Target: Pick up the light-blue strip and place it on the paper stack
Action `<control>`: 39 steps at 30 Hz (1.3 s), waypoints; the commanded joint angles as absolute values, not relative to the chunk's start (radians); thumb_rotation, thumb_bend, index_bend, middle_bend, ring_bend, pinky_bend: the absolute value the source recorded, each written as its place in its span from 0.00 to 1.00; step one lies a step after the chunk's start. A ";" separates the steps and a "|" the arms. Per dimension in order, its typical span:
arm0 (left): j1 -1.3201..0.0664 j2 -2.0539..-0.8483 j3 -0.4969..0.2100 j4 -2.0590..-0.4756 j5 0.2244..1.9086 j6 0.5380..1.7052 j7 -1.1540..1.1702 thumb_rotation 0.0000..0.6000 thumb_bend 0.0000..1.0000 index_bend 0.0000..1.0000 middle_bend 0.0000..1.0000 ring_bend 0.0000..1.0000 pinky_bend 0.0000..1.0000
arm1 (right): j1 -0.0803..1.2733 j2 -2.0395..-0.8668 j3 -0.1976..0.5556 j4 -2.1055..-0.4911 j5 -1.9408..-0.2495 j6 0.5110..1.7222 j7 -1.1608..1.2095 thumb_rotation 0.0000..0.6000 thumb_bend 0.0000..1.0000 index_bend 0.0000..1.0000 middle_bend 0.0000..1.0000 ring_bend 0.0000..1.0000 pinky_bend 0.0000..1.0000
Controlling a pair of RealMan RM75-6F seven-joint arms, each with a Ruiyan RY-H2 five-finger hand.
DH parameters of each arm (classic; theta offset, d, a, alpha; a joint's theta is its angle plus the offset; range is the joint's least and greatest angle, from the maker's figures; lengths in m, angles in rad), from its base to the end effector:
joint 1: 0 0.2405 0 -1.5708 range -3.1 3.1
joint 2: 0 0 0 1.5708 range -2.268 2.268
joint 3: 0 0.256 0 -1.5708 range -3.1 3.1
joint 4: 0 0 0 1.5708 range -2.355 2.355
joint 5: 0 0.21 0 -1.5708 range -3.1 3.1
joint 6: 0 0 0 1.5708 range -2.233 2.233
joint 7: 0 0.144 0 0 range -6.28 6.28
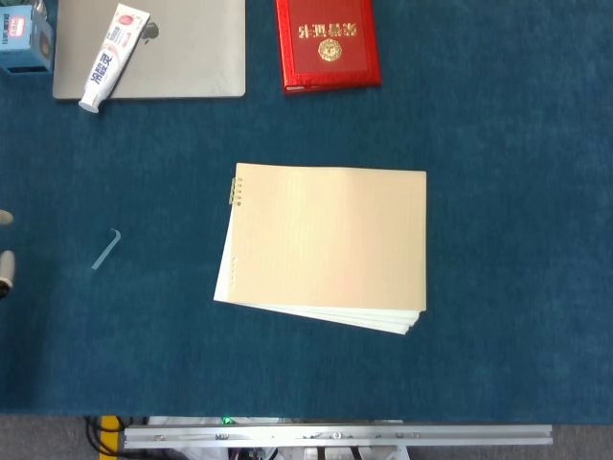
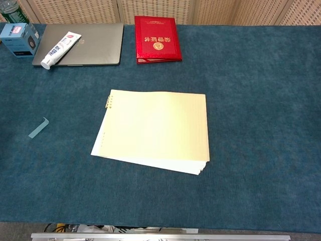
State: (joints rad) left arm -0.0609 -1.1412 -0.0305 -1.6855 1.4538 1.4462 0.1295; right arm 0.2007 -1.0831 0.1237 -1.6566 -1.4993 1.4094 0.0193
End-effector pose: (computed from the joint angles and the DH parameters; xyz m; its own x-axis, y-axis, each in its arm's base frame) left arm -0.3077 0.1678 0.1396 0.4203 0.0818 0.9037 0.9042 0.0453 -0.4247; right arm -0.2775 -0.2294 0.1669 0.3634 0.0365 0.9309 -0.9225 -0.1254 0.3651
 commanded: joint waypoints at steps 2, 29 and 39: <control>-0.087 -1.132 -0.027 -1.712 1.458 1.405 0.125 1.00 0.37 0.34 0.82 0.81 0.87 | 0.208 -1.088 0.129 -1.651 -1.495 1.405 0.022 1.00 0.26 0.34 0.37 0.32 0.33; -0.222 -1.268 -0.065 -1.822 1.156 1.217 0.459 1.00 0.31 0.38 1.00 1.00 1.00 | 0.218 -1.107 0.116 -1.613 -1.478 1.383 0.036 1.00 0.26 0.34 0.38 0.32 0.33; -0.239 -1.341 -0.073 -1.811 1.030 1.247 0.550 1.00 0.29 0.45 1.00 1.00 1.00 | 0.216 -1.113 0.107 -1.590 -1.468 1.366 0.054 1.00 0.26 0.34 0.38 0.32 0.33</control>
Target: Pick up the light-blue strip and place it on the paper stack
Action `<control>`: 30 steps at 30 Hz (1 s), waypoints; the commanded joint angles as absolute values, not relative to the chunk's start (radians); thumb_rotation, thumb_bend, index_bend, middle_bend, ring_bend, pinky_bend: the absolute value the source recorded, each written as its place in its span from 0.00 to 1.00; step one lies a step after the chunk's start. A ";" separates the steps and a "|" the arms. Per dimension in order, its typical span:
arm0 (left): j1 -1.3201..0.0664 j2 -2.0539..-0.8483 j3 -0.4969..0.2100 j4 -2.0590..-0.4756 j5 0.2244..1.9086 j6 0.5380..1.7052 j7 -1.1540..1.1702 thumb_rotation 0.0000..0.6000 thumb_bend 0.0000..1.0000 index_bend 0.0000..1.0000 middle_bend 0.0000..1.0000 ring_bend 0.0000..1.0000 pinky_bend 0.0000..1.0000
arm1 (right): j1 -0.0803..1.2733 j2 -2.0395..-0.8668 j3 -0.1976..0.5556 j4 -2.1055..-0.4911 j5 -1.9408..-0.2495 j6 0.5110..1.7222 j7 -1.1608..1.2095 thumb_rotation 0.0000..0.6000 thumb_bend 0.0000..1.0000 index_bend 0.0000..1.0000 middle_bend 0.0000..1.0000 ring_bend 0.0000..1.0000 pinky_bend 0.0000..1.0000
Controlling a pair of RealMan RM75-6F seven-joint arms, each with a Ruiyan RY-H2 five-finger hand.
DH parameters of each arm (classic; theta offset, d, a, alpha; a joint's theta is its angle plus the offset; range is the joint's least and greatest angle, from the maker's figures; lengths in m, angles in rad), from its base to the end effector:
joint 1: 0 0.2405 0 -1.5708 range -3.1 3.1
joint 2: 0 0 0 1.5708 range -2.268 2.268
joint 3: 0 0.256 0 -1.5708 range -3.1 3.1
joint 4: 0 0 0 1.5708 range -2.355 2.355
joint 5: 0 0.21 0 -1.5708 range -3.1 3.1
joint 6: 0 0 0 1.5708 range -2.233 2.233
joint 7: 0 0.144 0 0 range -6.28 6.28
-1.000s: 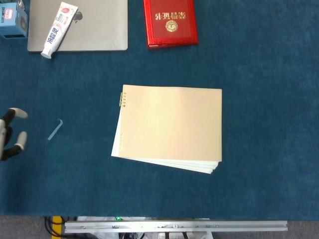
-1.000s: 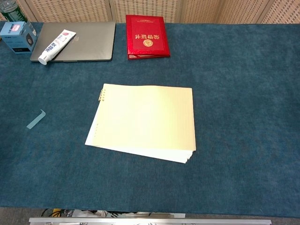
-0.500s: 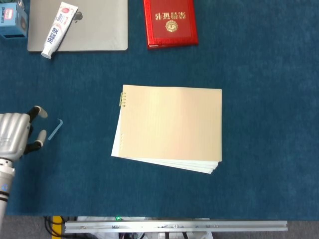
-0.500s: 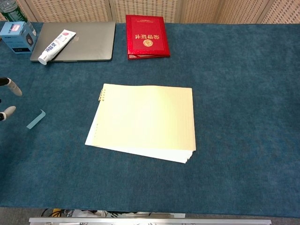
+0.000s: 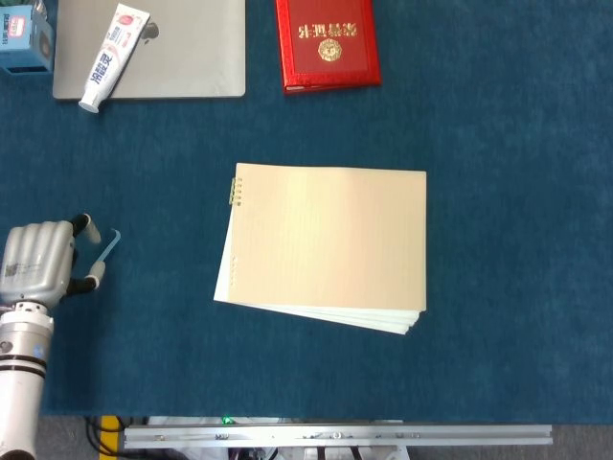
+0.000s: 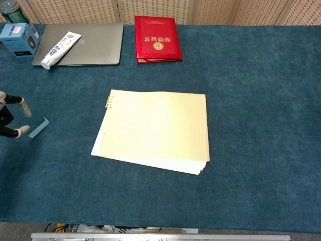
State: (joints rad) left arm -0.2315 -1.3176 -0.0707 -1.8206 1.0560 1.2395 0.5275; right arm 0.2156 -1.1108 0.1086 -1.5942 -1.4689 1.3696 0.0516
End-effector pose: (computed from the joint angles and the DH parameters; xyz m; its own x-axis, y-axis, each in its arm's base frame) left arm -0.2737 0.2052 0.0568 0.4011 0.3473 0.8476 0.8828 0.1004 -0.4589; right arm -0.2928 -0.2335 0.1587 0.3659 -0.0082 0.9306 -0.9265 -0.0973 0.3634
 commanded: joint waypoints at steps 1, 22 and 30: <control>-0.241 -1.349 -0.073 -1.807 1.022 1.249 0.556 1.00 0.29 0.45 1.00 1.00 1.00 | 0.217 -1.114 0.106 -1.588 -1.468 1.364 0.055 1.00 0.26 0.34 0.38 0.32 0.33; -0.290 -1.460 -0.092 -1.736 0.869 1.276 0.627 1.00 0.29 0.45 1.00 1.00 1.00 | 0.208 -1.108 0.098 -1.574 -1.455 1.356 0.078 1.00 0.26 0.34 0.38 0.34 0.33; -0.306 -1.475 -0.095 -1.732 0.827 1.283 0.651 1.00 0.29 0.45 1.00 1.00 1.00 | 0.203 -1.105 0.097 -1.569 -1.452 1.358 0.089 1.00 0.26 0.34 0.38 0.34 0.33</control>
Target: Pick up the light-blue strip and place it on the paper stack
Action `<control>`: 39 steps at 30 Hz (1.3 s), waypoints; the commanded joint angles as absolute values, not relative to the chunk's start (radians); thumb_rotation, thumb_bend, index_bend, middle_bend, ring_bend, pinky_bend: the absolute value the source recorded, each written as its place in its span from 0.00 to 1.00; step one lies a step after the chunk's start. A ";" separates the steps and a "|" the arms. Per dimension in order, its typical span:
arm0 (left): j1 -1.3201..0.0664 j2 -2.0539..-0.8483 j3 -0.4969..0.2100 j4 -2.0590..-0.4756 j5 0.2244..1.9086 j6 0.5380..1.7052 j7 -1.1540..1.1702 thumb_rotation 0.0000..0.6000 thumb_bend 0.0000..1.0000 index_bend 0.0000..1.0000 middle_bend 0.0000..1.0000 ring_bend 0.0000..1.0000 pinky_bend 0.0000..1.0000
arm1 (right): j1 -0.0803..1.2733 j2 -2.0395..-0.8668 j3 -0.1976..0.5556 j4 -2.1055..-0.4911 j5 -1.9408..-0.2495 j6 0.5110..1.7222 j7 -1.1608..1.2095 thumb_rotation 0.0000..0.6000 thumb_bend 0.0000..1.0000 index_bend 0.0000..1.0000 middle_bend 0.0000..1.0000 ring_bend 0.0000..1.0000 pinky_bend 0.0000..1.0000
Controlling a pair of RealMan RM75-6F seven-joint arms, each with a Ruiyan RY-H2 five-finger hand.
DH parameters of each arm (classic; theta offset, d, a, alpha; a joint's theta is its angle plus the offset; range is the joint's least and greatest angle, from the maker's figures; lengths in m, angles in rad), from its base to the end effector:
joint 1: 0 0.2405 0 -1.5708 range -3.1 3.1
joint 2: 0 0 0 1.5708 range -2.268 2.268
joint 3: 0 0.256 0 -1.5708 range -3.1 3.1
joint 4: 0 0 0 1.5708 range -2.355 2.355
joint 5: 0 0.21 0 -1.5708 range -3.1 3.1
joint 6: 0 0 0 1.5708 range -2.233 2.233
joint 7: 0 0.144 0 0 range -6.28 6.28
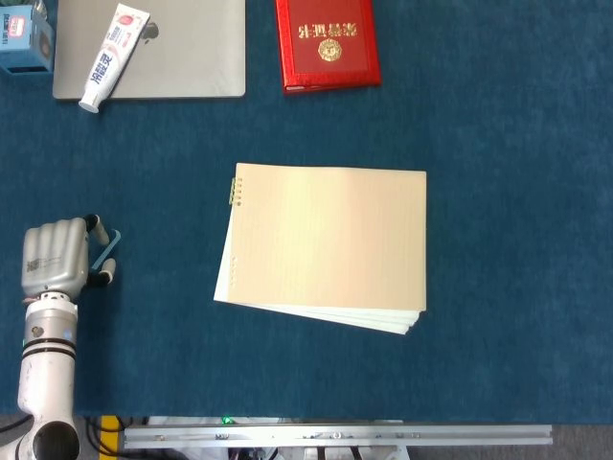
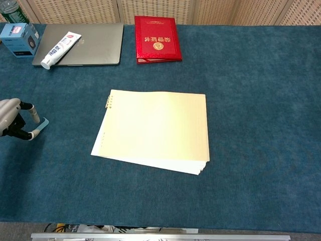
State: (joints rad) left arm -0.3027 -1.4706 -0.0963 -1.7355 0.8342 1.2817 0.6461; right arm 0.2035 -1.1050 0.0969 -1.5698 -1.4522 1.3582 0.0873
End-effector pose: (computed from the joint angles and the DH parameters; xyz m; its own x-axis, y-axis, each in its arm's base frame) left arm -0.2771 0.2196 0.0206 0.3840 0.3968 0.8337 0.8471 0.2078 -0.4891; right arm -0.3053 -0.2288 0.1614 0.3590 -0.0313 0.9328 -0.9322 -0.0623 0.3567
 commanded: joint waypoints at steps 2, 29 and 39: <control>-0.309 -1.483 -0.094 -1.725 0.815 1.284 0.657 1.00 0.29 0.45 1.00 1.00 1.00 | 0.203 -1.105 0.096 -1.568 -1.452 1.357 0.095 1.00 0.26 0.34 0.38 0.34 0.33; -0.335 -1.523 -0.101 -1.674 0.744 1.282 0.648 1.00 0.29 0.48 1.00 1.00 1.00 | 0.198 -1.103 0.096 -1.573 -1.449 1.358 0.091 1.00 0.26 0.34 0.38 0.35 0.33; -0.349 -1.549 -0.113 -1.645 0.723 1.281 0.650 1.00 0.29 0.51 1.00 1.00 1.00 | 0.193 -1.100 0.096 -1.573 -1.446 1.361 0.091 1.00 0.26 0.34 0.38 0.35 0.33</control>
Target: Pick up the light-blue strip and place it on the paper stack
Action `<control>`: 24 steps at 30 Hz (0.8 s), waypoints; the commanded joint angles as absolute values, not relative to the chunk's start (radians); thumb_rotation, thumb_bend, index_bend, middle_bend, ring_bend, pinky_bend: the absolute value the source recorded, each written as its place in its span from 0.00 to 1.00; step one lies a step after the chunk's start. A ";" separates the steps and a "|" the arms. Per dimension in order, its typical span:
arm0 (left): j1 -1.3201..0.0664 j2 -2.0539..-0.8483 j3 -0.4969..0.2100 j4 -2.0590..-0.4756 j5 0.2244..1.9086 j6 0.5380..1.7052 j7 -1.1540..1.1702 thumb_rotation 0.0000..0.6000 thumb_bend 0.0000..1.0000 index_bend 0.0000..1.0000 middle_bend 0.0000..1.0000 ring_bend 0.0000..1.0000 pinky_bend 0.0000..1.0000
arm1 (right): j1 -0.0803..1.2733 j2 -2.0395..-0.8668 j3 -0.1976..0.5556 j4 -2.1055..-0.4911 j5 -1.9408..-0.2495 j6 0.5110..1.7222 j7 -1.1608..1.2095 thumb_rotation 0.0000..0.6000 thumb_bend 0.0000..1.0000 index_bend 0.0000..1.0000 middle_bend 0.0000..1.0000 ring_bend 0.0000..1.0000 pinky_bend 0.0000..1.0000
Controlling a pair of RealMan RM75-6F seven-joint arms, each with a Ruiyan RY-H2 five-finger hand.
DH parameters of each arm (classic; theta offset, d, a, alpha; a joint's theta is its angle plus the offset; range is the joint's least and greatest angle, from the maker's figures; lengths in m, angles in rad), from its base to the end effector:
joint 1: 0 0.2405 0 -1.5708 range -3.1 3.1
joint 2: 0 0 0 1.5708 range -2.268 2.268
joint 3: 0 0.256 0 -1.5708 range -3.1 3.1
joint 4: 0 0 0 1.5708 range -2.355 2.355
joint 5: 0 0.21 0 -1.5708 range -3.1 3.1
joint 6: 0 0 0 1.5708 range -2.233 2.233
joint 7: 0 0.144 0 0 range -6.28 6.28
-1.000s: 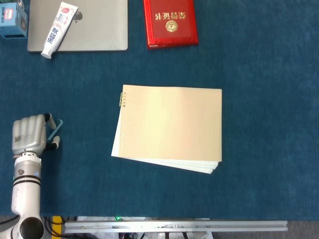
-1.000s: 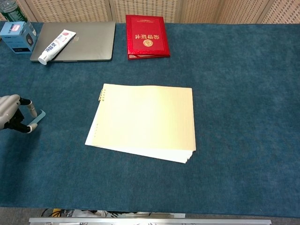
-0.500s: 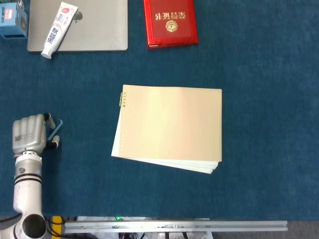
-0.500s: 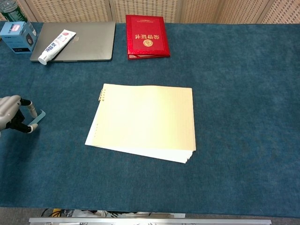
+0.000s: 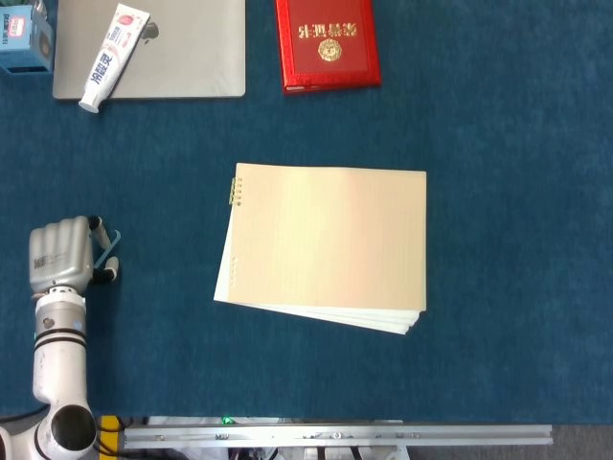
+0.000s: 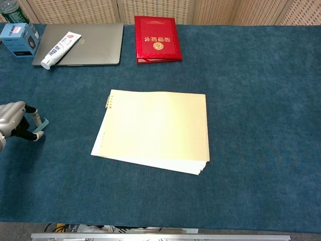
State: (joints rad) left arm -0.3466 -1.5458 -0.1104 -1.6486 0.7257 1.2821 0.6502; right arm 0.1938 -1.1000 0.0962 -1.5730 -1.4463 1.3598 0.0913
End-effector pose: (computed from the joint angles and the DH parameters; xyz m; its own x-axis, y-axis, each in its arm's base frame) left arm -0.2844 0.2298 0.0025 0.3562 0.4176 0.8359 0.8295 0.2705 -0.4886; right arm -0.3079 -0.2257 0.1632 0.3555 -0.0334 0.9341 -0.9341 -0.0476 0.3538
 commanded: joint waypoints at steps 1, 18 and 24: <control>-0.350 -1.550 -0.114 -1.643 0.721 1.280 0.649 1.00 0.29 0.51 1.00 1.00 1.00 | 0.193 -1.100 0.096 -1.573 -1.446 1.361 0.091 1.00 0.26 0.34 0.38 0.35 0.33; -0.360 -1.562 -0.125 -1.618 0.694 1.284 0.649 1.00 0.35 0.54 1.00 1.00 1.00 | 0.190 -1.099 0.096 -1.568 -1.442 1.357 0.095 1.00 0.26 0.34 0.38 0.36 0.33; -0.359 -1.562 -0.121 -1.619 0.694 1.288 0.648 1.00 0.37 0.55 1.00 1.00 1.00 | 0.190 -1.100 0.096 -1.568 -1.444 1.356 0.096 1.00 0.26 0.34 0.38 0.37 0.33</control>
